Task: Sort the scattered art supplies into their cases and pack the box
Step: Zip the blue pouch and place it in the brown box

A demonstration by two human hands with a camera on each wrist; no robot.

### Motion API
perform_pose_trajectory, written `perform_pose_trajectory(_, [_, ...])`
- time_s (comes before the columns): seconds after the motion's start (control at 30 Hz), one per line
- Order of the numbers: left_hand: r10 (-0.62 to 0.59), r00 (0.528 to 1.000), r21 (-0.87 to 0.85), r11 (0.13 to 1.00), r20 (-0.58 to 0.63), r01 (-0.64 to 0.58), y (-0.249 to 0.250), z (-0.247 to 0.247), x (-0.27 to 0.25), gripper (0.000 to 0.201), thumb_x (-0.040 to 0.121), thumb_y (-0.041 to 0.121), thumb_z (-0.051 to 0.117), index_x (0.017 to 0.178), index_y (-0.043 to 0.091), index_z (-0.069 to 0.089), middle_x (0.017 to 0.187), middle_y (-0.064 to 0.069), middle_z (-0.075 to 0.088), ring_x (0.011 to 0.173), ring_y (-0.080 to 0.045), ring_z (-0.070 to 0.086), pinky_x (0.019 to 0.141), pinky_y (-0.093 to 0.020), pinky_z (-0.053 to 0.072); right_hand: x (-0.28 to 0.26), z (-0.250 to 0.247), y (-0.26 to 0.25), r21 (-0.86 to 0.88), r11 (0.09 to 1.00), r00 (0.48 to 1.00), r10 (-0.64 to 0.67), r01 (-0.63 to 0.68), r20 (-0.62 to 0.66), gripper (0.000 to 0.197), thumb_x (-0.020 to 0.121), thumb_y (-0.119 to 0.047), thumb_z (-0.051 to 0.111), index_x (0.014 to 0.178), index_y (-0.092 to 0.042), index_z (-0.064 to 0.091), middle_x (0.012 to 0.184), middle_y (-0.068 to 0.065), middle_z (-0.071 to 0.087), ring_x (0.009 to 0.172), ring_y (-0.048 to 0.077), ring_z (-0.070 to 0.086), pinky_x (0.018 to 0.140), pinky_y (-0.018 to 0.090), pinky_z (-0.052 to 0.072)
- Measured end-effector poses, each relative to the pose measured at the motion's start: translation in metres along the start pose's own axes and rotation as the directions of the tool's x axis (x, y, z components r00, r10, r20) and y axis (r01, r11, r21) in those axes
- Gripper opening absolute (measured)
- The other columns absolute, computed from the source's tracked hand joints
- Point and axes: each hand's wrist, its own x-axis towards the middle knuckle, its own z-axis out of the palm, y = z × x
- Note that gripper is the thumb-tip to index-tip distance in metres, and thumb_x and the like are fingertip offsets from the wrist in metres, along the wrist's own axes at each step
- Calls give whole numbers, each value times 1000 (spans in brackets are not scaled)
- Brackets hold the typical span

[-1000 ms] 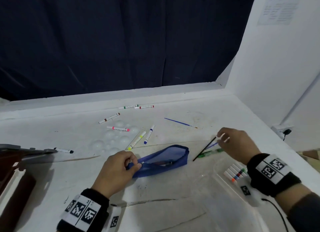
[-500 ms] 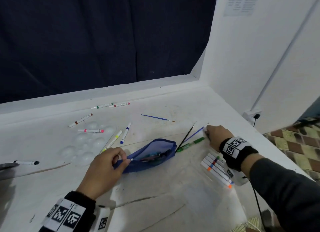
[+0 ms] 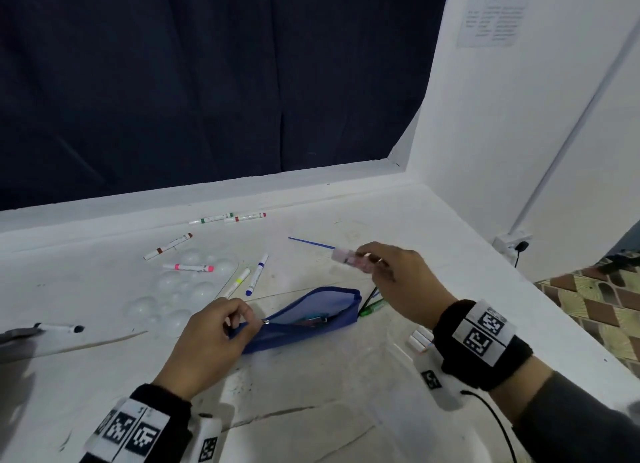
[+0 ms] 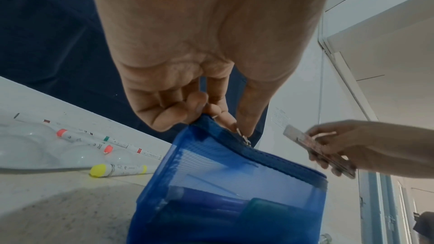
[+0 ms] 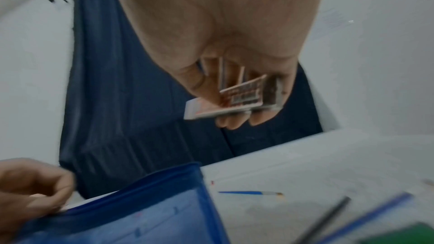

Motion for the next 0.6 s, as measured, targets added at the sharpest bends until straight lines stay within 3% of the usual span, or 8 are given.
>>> perform_pose_trajectory(0.07, [-21,1000,-32,999,9,21,-1,0,0,16,84,23,77,71,24,68,70,4,50,56,-8,46,55,-16,37,-2,14,-13,-85,973,963,-198,216,185,41,87,-2,46,114,-24,68,96,-2,70,81,15,61,73,26,49])
perform_pose_trajectory(0.1, [-32,999,-45,998,17,33,-1,-1,0,16,84,24,77,72,24,68,69,6,50,55,-7,45,55,-16,37,-2,21,-17,-180,935,931,-254,306,261,46,82,-3,46,114,-26,68,95,-2,70,82,20,63,72,34,49])
perform_pose_trajectory(0.17, [-53,998,-60,997,29,55,-3,-2,0,14,85,24,77,74,25,68,68,10,49,55,-7,44,55,-15,36,-1,37,-24,-336,843,891,-311,419,331,53,66,-3,52,109,-28,71,86,-3,68,75,25,63,65,35,45])
perform_pose_trajectory(0.27, [-76,997,-85,993,33,78,-3,-3,-1,13,86,24,75,75,25,69,67,14,49,56,-6,44,56,-17,37,-1,59,-34,-366,788,845,-336,494,417,53,61,1,58,104,-27,73,83,-1,68,74,27,63,66,32,40])
perform_pose_trajectory(0.37, [-88,996,-113,990,-1,88,-3,-3,-1,13,86,22,75,74,22,69,70,11,51,57,-6,45,56,-16,38,1,76,-36,-147,907,825,-280,395,490,56,75,9,49,122,-16,64,107,8,65,100,29,61,84,37,46])
perform_pose_trajectory(0.43, [-103,994,-110,989,-34,98,-3,-2,0,14,86,22,75,73,23,69,75,6,53,60,-6,47,58,-15,38,2,80,-37,11,947,855,-296,322,426,47,84,8,49,122,-14,64,111,5,65,103,23,60,89,34,49])
perform_pose_trajectory(0.5, [-119,991,-99,989,-64,113,-3,-1,3,15,86,22,74,73,25,69,80,3,56,65,-8,48,60,-14,40,6,72,-33,87,952,931,-306,295,197,29,90,0,52,108,-14,69,101,1,68,92,18,63,82,30,51])
perform_pose_trajectory(0.6, [-133,986,-113,986,-97,122,-4,0,5,16,86,22,75,74,29,67,86,1,57,73,-7,50,63,-12,40,14,45,-17,33,983,983,-180,182,-37,20,85,-2,55,91,-16,69,87,-4,67,76,15,62,72,30,52])
